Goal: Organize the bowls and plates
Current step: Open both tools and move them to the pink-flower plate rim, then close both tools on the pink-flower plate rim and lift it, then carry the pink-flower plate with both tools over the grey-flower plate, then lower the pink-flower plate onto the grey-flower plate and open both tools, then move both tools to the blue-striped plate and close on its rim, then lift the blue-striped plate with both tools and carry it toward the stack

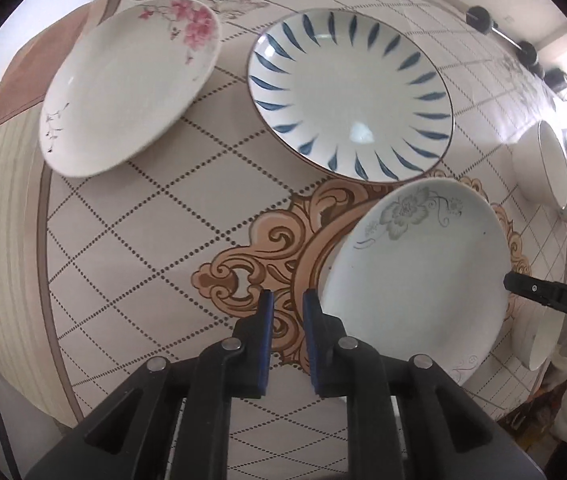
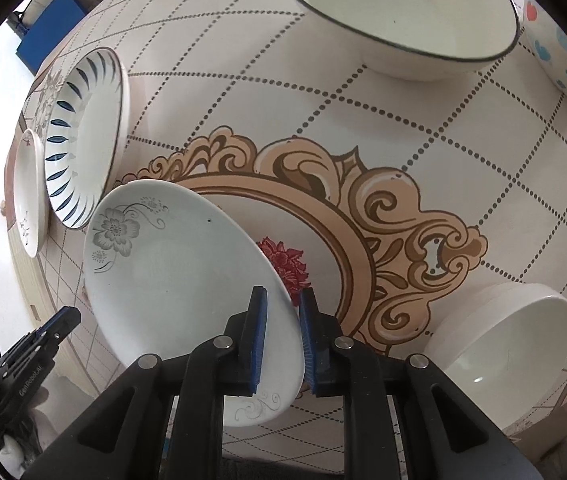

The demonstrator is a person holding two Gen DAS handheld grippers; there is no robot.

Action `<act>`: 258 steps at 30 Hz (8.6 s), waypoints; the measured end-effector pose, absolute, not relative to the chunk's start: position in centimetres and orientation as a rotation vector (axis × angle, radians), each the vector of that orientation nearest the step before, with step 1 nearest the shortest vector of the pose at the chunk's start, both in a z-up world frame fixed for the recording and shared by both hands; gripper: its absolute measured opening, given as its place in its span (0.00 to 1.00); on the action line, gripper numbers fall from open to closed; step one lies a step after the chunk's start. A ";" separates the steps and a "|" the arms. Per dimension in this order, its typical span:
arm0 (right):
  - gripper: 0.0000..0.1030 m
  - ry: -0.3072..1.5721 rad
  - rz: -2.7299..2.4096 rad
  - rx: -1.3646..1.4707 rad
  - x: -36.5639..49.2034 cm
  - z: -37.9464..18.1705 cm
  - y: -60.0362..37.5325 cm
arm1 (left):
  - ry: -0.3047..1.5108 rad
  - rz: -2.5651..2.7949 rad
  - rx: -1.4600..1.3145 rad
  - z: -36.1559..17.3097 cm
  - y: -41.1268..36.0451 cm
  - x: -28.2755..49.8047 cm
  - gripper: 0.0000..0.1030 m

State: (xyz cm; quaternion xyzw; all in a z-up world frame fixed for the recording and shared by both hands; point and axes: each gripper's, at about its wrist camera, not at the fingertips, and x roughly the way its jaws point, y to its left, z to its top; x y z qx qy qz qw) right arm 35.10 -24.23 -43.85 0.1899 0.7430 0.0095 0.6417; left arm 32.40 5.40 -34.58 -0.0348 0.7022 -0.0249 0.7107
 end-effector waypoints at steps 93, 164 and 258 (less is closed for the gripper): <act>0.16 1.668 0.371 0.484 48.7 -38.1 -13.8 | 1.475 -0.154 -0.173 -33.6 12.5 43.0 0.21; 0.13 1.727 0.183 0.312 35.3 -43.3 -24.0 | 1.629 -0.164 -0.089 -36.6 1.1 32.3 0.34; 0.12 1.585 0.275 0.530 49.1 -41.8 -18.6 | 1.443 -0.121 -0.102 -37.5 5.0 47.7 0.16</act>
